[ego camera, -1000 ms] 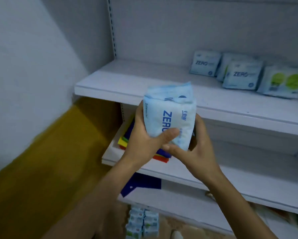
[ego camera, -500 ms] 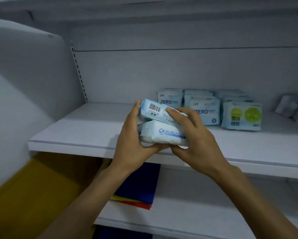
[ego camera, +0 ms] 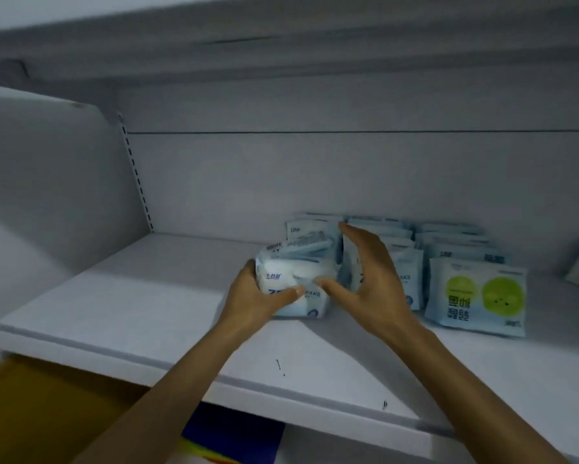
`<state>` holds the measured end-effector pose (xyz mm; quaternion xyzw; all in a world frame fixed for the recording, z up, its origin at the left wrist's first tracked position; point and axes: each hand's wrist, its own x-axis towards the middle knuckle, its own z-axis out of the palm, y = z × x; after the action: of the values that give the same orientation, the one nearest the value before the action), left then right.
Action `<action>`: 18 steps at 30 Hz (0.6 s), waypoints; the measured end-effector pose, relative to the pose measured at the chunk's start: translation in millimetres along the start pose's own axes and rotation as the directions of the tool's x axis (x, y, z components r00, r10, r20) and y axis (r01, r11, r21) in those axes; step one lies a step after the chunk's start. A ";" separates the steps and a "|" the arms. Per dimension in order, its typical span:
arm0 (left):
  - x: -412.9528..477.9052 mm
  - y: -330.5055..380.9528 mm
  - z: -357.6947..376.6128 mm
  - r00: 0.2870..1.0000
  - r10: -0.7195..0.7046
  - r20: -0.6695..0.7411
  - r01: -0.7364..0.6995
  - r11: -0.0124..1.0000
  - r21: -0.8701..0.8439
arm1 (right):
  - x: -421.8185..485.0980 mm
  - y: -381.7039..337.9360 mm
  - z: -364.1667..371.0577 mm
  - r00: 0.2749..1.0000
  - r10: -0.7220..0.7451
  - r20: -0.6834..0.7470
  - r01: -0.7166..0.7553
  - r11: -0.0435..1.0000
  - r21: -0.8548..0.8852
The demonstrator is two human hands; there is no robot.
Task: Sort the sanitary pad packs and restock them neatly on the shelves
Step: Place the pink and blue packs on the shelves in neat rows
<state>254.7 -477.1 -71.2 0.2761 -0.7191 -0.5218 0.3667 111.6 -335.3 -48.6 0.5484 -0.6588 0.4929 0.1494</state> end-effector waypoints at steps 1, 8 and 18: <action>6.4 -4.0 4.5 0.999 -0.030 0.021 0.030 1.000 -0.004 | 2.1 6.5 -0.6 0.998 -0.017 -0.069 0.013 0.999 -0.050; 53.5 -22.5 32.4 0.999 -0.040 0.009 0.040 0.999 0.020 | 5.7 29.4 3.3 0.971 -0.091 -0.222 -0.012 0.905 -0.425; 44.0 -21.7 44.5 0.960 0.243 -0.143 -0.223 0.964 0.142 | -3.3 47.2 20.1 0.997 0.048 -0.053 -0.070 0.788 -0.611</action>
<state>193.3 -493.6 -89.6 0.2525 -0.7463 -0.4052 0.4638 78.6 -353.9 -83.4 0.4408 -0.7970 0.2668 0.3150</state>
